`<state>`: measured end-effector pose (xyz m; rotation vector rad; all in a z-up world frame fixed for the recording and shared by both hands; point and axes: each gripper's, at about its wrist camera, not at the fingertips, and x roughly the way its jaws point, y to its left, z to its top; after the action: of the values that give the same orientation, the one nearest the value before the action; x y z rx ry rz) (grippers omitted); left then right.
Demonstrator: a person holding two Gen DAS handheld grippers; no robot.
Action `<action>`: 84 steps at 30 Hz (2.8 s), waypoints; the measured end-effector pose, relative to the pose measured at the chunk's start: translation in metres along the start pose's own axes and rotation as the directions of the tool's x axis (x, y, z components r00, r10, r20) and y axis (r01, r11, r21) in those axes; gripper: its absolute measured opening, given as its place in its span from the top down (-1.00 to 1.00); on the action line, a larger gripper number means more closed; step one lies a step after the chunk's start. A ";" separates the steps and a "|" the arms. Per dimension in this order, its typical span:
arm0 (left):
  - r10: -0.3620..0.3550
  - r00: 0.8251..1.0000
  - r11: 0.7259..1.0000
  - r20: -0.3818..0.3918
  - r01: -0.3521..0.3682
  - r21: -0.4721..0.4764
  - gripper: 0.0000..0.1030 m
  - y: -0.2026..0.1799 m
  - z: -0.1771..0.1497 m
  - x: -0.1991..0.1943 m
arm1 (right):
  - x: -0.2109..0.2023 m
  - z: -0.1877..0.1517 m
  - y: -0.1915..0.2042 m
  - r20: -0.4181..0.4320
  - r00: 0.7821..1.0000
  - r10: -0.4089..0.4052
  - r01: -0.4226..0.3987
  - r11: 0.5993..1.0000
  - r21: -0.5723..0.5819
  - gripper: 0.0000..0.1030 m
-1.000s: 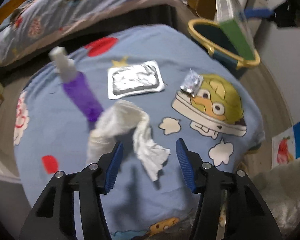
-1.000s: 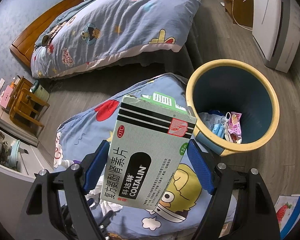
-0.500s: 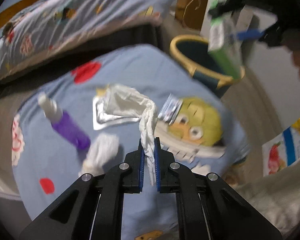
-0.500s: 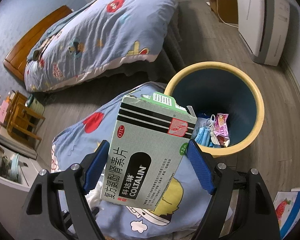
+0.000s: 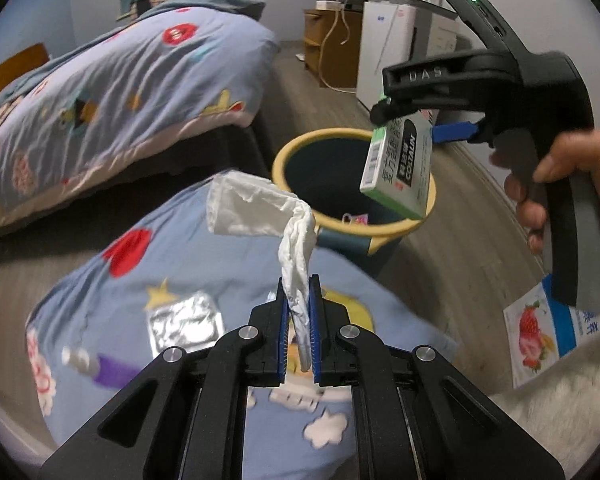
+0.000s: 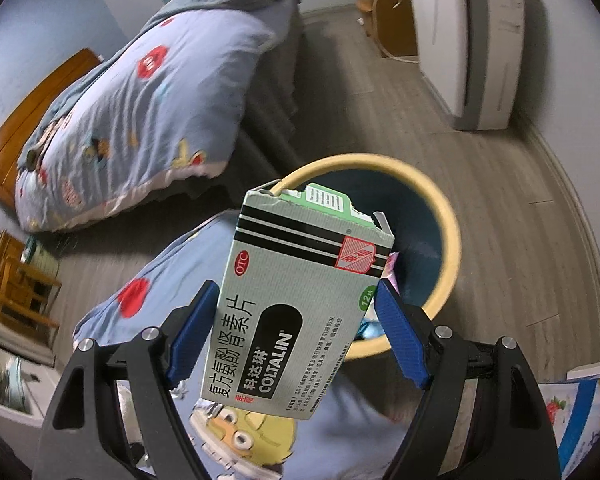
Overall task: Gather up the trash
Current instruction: 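Carry the tissue and box over the bin and open both tools, then return both tools to the pillow above the bottle and foil pack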
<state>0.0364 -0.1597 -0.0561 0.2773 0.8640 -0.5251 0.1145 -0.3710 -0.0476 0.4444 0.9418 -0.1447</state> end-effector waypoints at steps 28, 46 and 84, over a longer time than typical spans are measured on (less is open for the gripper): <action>-0.081 0.994 0.990 -0.078 0.089 0.107 0.81 -0.081 0.096 0.135 | 0.053 0.041 -0.125 0.042 0.996 -0.080 0.071 0.981 0.180 -0.51; -0.029 0.997 1.000 -0.068 0.028 -0.011 0.11 -0.045 0.094 0.149 | 0.039 0.052 -0.082 0.156 0.981 0.117 -0.131 0.988 0.083 -0.81; 0.294 0.947 0.948 0.133 -0.270 -0.169 -0.82 0.113 -0.021 -0.105 | -0.039 -0.032 0.073 0.080 0.991 0.106 -0.094 0.985 -0.143 -0.89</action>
<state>0.0284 -0.0213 0.0149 0.2157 0.6915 -0.2092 0.0904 -0.2939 -0.0098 0.3528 0.8360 -0.0068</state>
